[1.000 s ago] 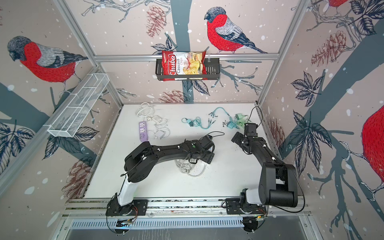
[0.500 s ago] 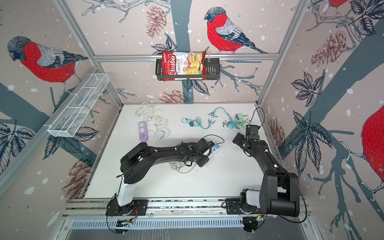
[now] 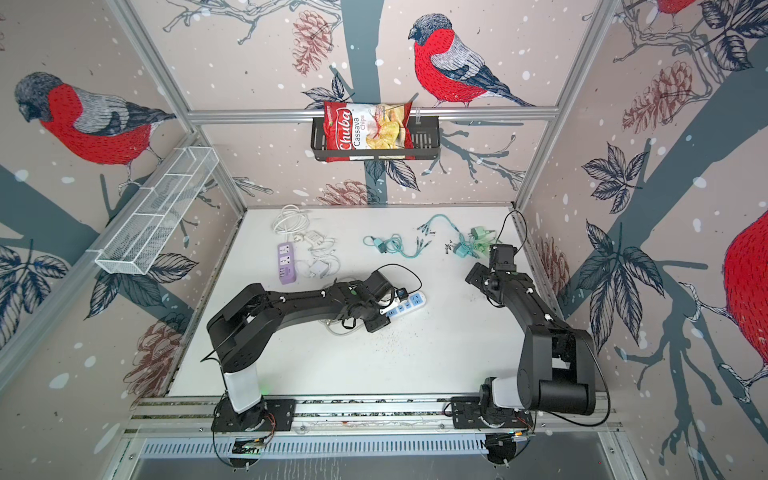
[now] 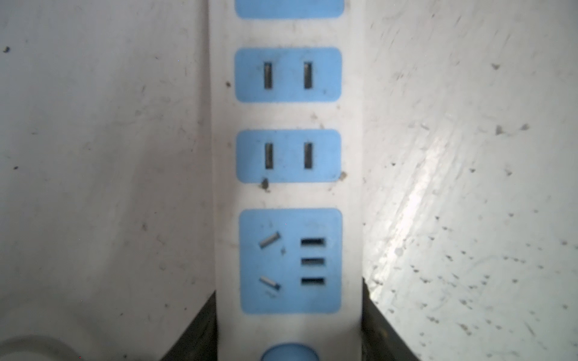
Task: Insert the plug
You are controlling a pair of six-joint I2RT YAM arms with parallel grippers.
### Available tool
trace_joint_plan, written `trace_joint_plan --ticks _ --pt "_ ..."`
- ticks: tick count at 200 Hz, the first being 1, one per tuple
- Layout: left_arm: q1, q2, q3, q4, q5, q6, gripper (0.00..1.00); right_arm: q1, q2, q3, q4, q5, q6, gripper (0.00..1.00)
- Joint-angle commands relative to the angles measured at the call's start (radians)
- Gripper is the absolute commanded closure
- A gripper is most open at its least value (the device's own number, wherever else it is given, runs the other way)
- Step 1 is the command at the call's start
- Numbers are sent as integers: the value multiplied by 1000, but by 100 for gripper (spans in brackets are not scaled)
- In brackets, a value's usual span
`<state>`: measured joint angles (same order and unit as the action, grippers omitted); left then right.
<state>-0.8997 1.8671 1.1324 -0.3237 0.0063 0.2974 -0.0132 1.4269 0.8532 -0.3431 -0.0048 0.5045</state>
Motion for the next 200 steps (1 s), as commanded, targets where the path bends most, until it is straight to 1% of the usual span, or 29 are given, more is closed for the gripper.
trace_joint_plan --ticks 1,32,59,81,108,128,161,190,200 --pt "2 -9 -16 -75 -33 50 43 35 59 70 13 51 31 20" --pt "2 -23 -34 -102 -81 34 36 118 187 196 23 88 48 20" --pt "4 -25 -49 -103 -120 33 33 200 320 335 1 118 35 21" --pt "5 -29 -55 -98 -108 24 31 248 410 430 1 111 11 21" --pt "14 -64 -56 -99 -119 5 29 318 498 536 1 124 -42 21" --pt "25 -112 -50 -97 -138 -4 28 347 562 611 1 92 -34 22" --pt "50 -202 -45 -55 -278 -54 27 386 681 732 2 30 31 24" --pt "92 -268 -29 -47 -288 -77 27 424 773 824 24 -13 53 25" --pt "104 -288 -36 -26 -321 -85 25 435 799 854 24 -22 59 25"
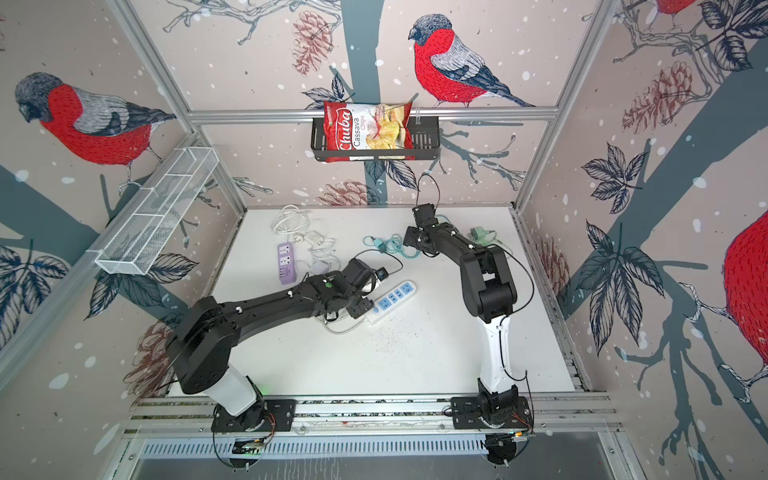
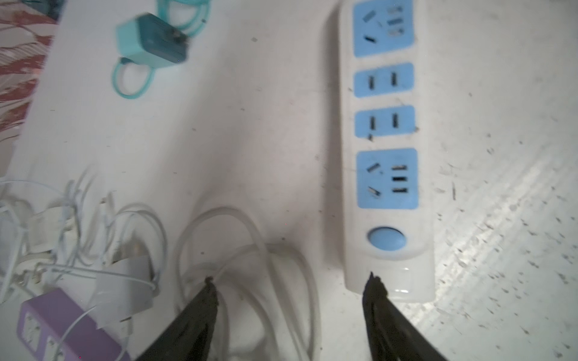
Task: Insert the plug
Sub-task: 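Lower the right gripper onto the teal charger and close on it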
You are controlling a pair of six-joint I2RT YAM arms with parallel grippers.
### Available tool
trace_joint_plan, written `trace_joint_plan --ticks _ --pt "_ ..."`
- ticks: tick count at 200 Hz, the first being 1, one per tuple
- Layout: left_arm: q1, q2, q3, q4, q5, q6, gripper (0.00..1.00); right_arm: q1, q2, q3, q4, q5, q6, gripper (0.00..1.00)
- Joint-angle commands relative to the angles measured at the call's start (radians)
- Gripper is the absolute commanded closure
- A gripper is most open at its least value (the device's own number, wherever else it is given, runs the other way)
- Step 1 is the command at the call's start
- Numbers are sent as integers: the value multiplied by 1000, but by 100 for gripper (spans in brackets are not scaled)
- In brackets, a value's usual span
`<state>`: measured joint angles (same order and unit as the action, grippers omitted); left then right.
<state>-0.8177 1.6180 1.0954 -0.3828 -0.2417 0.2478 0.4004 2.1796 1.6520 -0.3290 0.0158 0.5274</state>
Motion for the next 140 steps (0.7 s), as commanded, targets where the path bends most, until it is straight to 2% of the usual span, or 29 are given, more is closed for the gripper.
trace_joint_plan --ticks 1,23,52,75,100,120,140 --pt "22 -41 0 37 -78 -37 24 23 50 59 10 -43 36 25" --pt "81 -64 11 84 -131 -66 23 47 77 95 37 -66 26 25" --pt "152 -81 20 97 -154 -119 23 92 65 109 52 1 -44 24" --pt "177 -102 -3 113 -172 -164 23 112 46 103 52 45 -92 23" --pt "196 -123 -29 123 -188 -234 23 140 34 90 95 13 -178 23" --pt "208 -140 -44 120 -194 -300 23 159 59 130 86 -5 -241 25" --pt "207 -163 -68 119 -188 -354 23 177 107 209 34 25 -292 29"
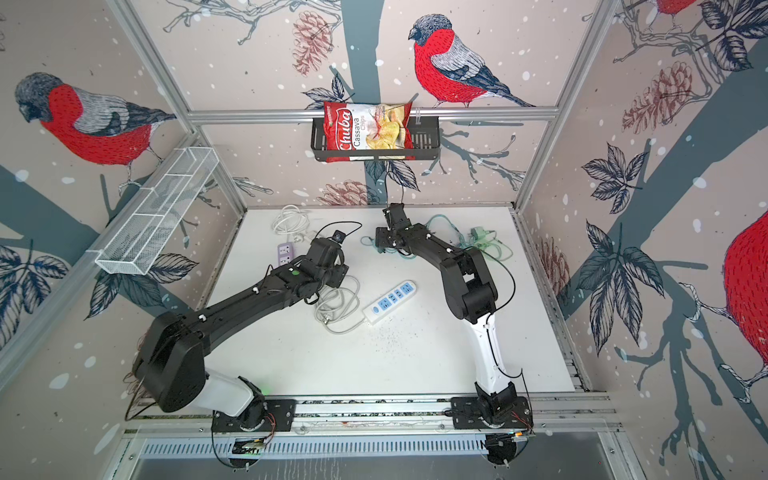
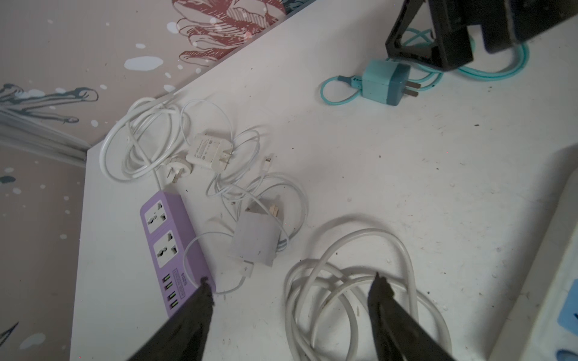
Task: Insert the plug
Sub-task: 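Lower the right gripper onto the teal charger and close on it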
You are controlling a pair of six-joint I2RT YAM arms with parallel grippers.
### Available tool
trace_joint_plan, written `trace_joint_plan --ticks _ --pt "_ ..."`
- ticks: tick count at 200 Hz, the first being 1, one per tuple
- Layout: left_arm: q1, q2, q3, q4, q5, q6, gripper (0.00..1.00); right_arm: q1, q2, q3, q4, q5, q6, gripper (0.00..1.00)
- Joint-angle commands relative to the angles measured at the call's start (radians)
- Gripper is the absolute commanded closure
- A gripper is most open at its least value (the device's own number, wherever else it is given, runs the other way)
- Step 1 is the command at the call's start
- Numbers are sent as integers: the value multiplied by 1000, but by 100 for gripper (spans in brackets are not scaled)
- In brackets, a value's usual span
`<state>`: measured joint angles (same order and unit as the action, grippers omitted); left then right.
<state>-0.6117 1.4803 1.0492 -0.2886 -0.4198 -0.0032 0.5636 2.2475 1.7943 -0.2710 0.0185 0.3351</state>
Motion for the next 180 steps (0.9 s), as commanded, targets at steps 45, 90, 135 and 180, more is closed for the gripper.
trace_joint_plan --ticks 45,90,135,180 --pt "3 -57 -46 6 -12 -156 23 20 124 197 -111 44 -131 40" --pt "7 -112 -106 29 8 -192 23 33 150 220 -136 33 -147 42" --pt "13 -126 -131 30 11 -203 23 44 180 247 -171 48 -161 43" --pt "15 -135 -150 45 18 -207 23 43 188 243 -169 48 -159 46"
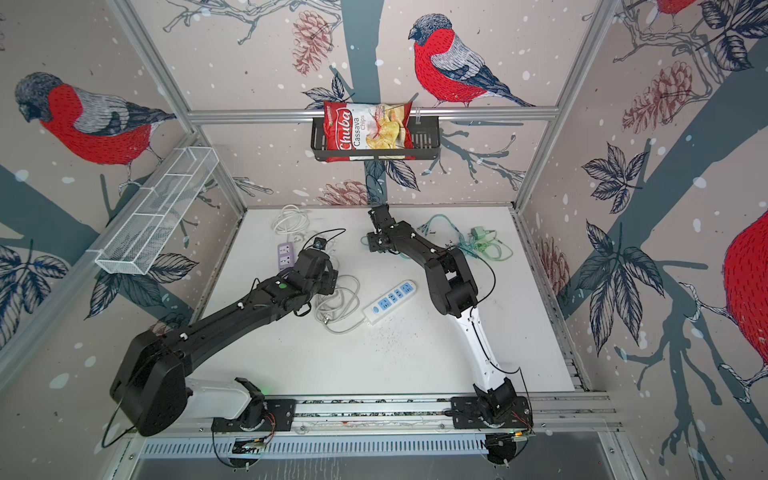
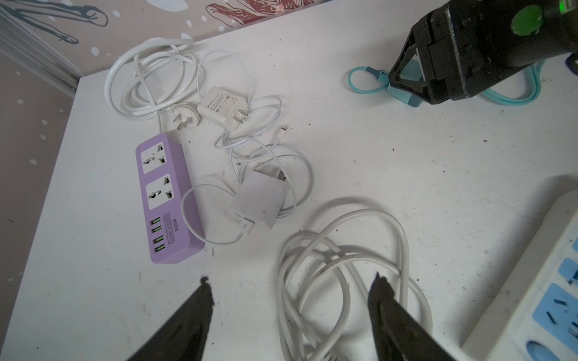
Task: Insert the plug
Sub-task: 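Lower the right gripper onto the teal charger and close on it, then lift the teal charger with the right gripper and carry it toward the white strip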
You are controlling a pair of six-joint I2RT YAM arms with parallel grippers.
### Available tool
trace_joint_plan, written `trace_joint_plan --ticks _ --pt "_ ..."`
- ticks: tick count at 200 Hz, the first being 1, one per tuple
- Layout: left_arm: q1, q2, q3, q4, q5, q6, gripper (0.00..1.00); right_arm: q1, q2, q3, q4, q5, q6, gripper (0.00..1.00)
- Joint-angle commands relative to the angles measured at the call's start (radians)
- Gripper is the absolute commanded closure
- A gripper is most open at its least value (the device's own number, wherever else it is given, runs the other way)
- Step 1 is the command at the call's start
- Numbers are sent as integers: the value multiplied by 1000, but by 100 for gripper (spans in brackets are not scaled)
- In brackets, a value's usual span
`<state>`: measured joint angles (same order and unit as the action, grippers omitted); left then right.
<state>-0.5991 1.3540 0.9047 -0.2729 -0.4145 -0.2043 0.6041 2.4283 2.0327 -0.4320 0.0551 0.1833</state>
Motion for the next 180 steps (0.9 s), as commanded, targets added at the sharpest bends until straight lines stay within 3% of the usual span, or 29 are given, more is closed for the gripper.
trace_joint_plan --ticks 1,112,180 --pt "3 -9 -6 29 13 -7 23 3 7 5 -8 12 -7 46" --pt "6 -25 -40 38 16 -13 23 1 43 53 -20 -13 16 55" --pt "13 -58 -68 46 23 -21 23 4 20 12 -50 36 41 64"
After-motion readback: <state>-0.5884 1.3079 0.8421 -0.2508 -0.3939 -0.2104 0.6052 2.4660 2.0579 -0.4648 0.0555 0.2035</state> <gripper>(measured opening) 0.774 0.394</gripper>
